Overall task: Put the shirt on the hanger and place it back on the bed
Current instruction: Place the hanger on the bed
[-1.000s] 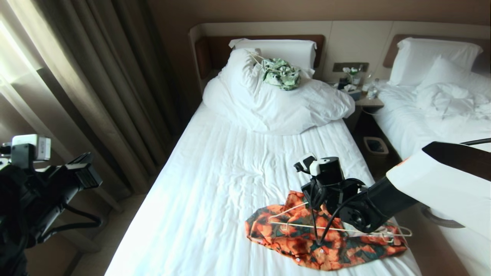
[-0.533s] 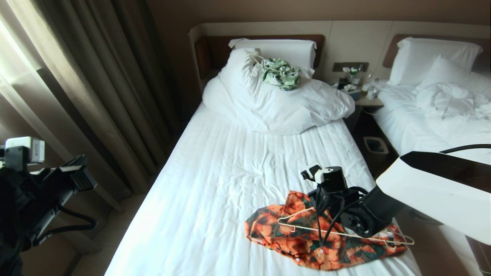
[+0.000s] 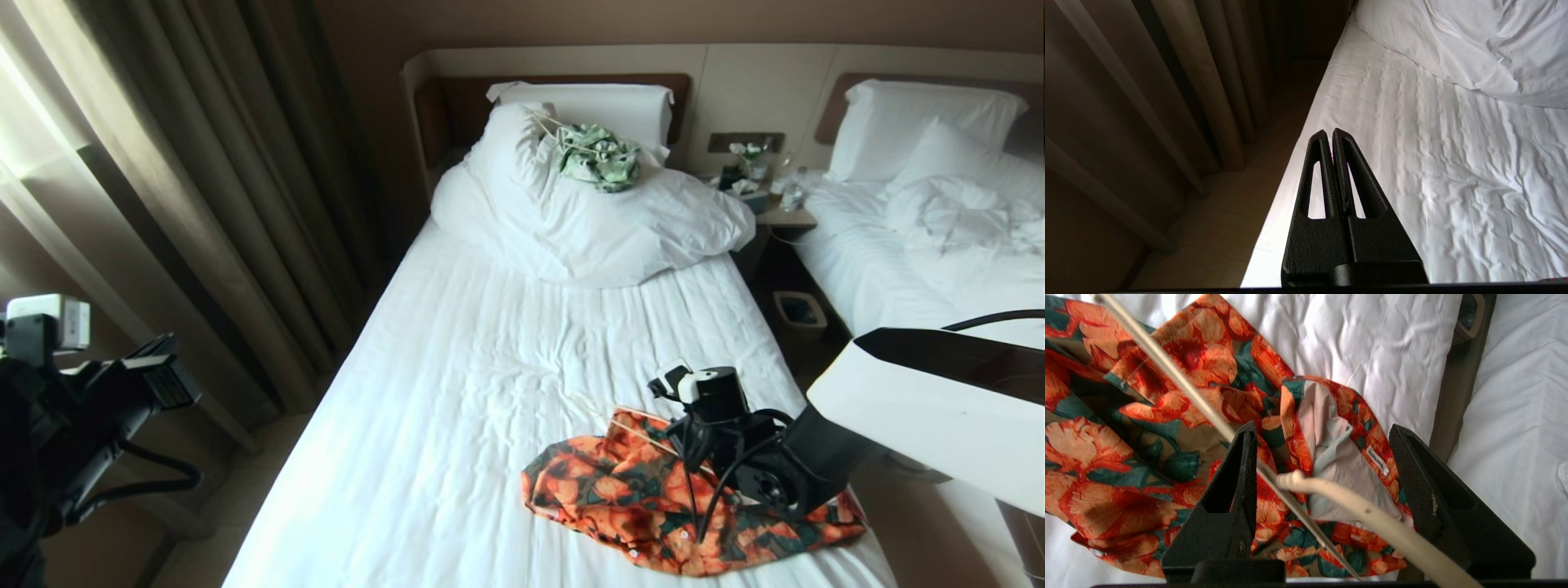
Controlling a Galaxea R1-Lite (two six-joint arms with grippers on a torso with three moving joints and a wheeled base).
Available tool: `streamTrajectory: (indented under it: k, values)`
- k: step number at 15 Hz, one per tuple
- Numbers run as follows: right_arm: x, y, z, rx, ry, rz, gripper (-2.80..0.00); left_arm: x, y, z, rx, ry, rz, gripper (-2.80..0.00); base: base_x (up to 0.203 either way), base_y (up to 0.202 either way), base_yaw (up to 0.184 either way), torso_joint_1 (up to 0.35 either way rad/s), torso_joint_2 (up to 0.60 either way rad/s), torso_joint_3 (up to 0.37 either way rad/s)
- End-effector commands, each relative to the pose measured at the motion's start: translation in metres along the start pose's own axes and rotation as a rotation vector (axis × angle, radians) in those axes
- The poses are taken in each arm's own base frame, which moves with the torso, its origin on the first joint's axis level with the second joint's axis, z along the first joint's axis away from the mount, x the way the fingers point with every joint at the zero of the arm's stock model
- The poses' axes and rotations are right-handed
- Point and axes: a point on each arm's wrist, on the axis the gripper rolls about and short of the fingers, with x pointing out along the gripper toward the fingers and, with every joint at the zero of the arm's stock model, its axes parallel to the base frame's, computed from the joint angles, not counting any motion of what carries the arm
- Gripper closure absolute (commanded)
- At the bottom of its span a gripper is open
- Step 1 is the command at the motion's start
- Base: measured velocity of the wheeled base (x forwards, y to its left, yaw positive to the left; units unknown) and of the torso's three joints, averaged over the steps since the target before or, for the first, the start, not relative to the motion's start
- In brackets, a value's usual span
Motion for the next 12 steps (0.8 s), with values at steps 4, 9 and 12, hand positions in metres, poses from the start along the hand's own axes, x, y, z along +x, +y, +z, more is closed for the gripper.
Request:
streamTrajectory:
  k: [4,9,12]
  values:
    - [-0.024,-0.019,-0.004,0.036,0.016,0.020,-2.80,-0.005,0.004,-0.001,0.002,0.001,0.018,0.00,0.000,0.000,0.000,0.000,0.00,0.000]
    - [-0.046,-0.031,-0.006,0.085,0.085,0.182,-2.80,-0.008,0.008,0.003,0.005,-0.017,0.036,0.00,0.000,0.000,0.000,0.000,0.00,0.000]
    - [-0.066,-0.052,-0.005,0.178,0.199,0.401,-2.80,-0.006,0.007,0.005,0.015,-0.024,0.024,0.00,0.000,0.000,0.000,0.000,0.00,0.000]
